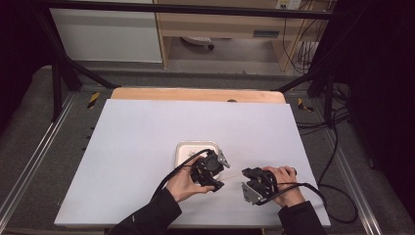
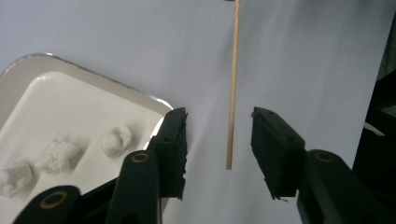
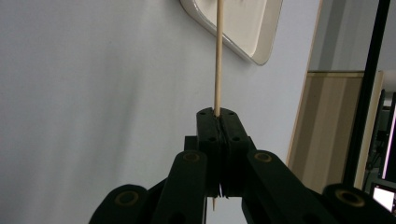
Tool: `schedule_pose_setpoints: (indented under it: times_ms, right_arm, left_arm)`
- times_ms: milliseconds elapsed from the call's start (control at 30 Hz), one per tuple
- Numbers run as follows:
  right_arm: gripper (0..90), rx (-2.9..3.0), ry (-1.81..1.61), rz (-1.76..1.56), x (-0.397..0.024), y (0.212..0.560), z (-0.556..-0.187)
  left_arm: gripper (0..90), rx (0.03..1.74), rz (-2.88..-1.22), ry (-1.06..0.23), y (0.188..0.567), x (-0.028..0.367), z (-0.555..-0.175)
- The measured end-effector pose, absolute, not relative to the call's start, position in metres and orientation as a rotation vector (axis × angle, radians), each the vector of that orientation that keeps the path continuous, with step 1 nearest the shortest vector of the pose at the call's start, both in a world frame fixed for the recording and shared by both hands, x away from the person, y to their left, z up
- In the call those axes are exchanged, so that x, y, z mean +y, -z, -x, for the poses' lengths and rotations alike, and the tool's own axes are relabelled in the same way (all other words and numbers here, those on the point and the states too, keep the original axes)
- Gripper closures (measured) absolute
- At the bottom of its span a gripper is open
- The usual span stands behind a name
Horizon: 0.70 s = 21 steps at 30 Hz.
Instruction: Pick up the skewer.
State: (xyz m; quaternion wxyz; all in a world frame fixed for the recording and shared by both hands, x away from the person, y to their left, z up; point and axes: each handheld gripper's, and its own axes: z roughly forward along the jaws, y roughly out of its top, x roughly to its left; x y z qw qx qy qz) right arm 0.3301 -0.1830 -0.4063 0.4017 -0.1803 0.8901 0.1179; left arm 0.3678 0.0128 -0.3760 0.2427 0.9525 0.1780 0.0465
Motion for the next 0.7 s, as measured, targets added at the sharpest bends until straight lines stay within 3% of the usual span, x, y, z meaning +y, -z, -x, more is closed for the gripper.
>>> schedule_pose_setpoints:
  times_ms: [100,267,700]
  right_arm:
    - [89.1,2.239,-0.291,0.468,-0.18,0.404,-0.33]
    - [89.1,2.218,-0.232,0.518,-0.175,0.4,-0.33]
    - [89.1,2.225,-0.153,0.587,-0.169,0.405,-0.326]
  left_arm:
    - [54.5,0.49,-2.628,-0.122,0.376,0.01,-0.369]
    - [65.4,0.479,-2.657,-0.11,0.381,0.0,-0.368]
    - [79.8,0.454,-2.708,-0.096,0.387,-0.014,-0.37]
